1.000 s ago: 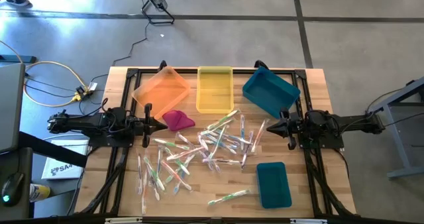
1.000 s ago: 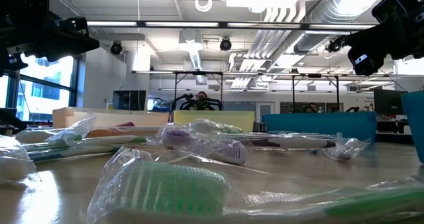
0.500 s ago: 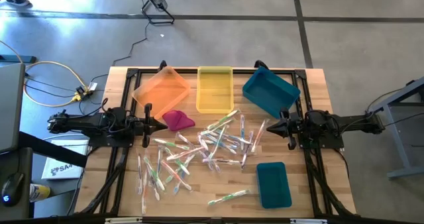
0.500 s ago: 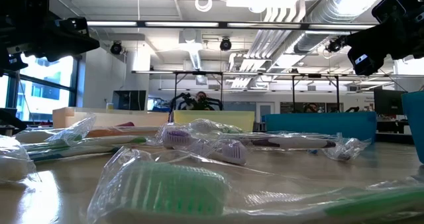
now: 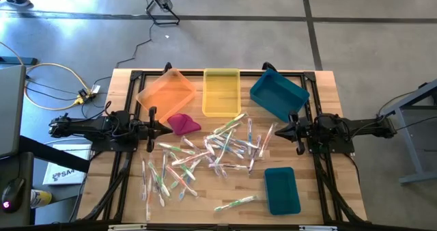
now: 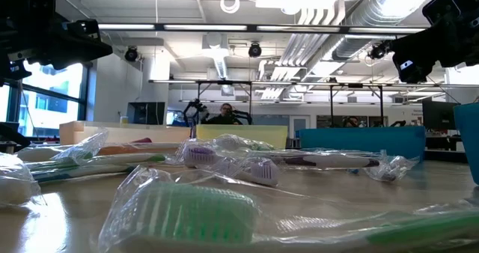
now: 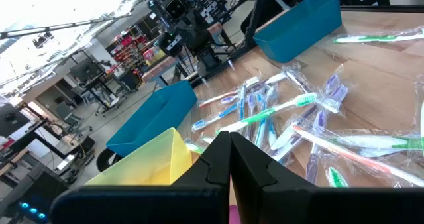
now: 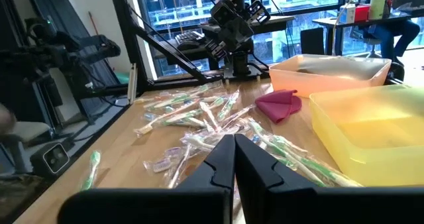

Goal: Pick & Place Toothbrushes
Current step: Put the orange toothbrush into the top blue bin

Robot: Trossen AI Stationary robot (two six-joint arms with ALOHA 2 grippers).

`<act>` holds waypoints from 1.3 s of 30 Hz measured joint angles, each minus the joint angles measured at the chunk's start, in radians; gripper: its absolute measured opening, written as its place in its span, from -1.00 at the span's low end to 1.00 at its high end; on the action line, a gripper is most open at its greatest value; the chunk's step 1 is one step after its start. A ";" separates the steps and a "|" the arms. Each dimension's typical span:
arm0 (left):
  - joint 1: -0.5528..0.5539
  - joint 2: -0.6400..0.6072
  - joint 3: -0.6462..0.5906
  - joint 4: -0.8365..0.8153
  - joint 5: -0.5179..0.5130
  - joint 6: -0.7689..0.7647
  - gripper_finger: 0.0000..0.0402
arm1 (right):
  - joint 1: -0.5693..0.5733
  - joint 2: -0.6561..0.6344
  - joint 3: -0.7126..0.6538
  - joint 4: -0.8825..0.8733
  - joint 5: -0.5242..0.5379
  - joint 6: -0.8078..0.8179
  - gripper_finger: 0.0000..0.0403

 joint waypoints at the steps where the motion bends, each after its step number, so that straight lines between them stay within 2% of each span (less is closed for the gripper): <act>1: 0.000 0.000 0.000 0.000 0.000 0.000 -1.00 | 0.000 0.000 0.000 0.000 0.000 0.000 -0.99; 18: 0.000 0.000 0.000 0.000 0.000 0.000 -1.00 | 0.000 0.000 -0.001 0.016 0.004 -0.051 -0.99; 22: 0.000 0.000 0.000 0.000 0.000 0.000 -1.00 | 0.000 0.000 -0.001 0.035 0.058 -0.082 -0.99; 39: 0.000 0.000 0.000 0.000 0.000 0.012 -1.00 | 0.000 0.000 -0.001 0.038 0.053 -0.079 -0.99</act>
